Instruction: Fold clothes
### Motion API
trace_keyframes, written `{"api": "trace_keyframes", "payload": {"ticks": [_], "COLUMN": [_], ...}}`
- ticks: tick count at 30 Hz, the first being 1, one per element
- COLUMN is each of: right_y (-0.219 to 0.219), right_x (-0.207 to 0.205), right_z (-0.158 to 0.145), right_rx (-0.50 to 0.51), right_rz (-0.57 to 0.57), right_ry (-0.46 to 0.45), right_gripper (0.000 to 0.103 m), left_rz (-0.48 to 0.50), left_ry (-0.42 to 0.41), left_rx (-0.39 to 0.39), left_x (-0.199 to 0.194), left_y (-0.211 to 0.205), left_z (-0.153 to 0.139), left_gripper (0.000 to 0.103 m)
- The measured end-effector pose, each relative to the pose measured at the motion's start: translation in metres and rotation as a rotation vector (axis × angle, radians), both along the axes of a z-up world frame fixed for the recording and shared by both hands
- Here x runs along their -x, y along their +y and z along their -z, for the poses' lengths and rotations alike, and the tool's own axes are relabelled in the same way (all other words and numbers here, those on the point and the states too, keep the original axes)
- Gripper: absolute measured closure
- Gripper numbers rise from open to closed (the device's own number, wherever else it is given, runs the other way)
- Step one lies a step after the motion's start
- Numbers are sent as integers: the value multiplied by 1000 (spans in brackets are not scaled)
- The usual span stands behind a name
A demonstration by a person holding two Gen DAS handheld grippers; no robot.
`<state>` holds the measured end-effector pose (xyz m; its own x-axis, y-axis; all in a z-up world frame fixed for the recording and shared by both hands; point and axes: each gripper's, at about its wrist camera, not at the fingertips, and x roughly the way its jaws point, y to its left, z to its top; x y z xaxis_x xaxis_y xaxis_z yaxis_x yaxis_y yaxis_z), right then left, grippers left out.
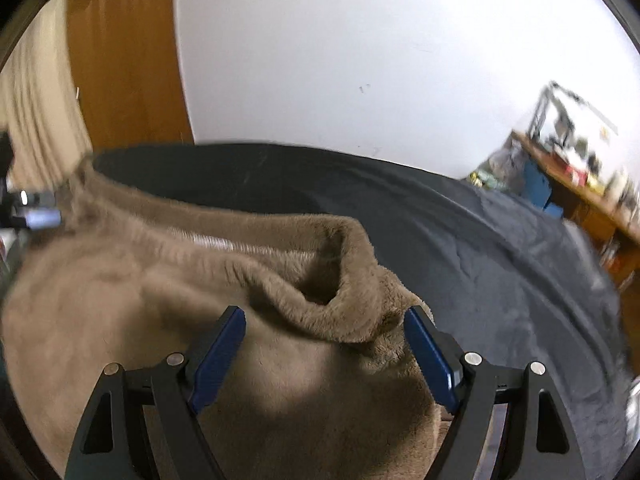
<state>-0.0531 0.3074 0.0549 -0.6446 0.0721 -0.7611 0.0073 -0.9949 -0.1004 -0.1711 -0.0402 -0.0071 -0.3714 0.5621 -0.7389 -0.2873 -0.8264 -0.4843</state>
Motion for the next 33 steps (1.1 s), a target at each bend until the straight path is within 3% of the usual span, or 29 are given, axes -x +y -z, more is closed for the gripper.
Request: {"api": "trace_keyframes", "payload": {"ticks": [5, 9, 14, 20, 26, 30, 33], "right_y": [10, 41, 51, 49, 10, -21, -38], "right_x": [25, 44, 62, 45, -11, -40, -55], "right_z": [20, 16, 30, 16, -13, -3, 14], "right_rx": [-129, -62, -14, 2, 29, 73, 60], "right_rz": [74, 176, 184, 209, 114, -31, -75], "right_ry": [-74, -56, -124, -117, -40, -85, -123], "right_gripper": [20, 20, 20, 20, 18, 18, 18], "left_rz": [-59, -63, -50, -61, -44, -8, 10], "left_ry": [-40, -17, 35, 24, 42, 39, 58], "left_rx": [125, 145, 210, 212, 211, 224, 256], "left_x": [17, 18, 13, 7, -26, -49, -55], "left_y": [11, 11, 15, 22, 14, 14, 17], "left_z": [21, 27, 32, 23, 2, 3, 8], "left_gripper": [18, 18, 17, 17, 17, 17, 17]}}
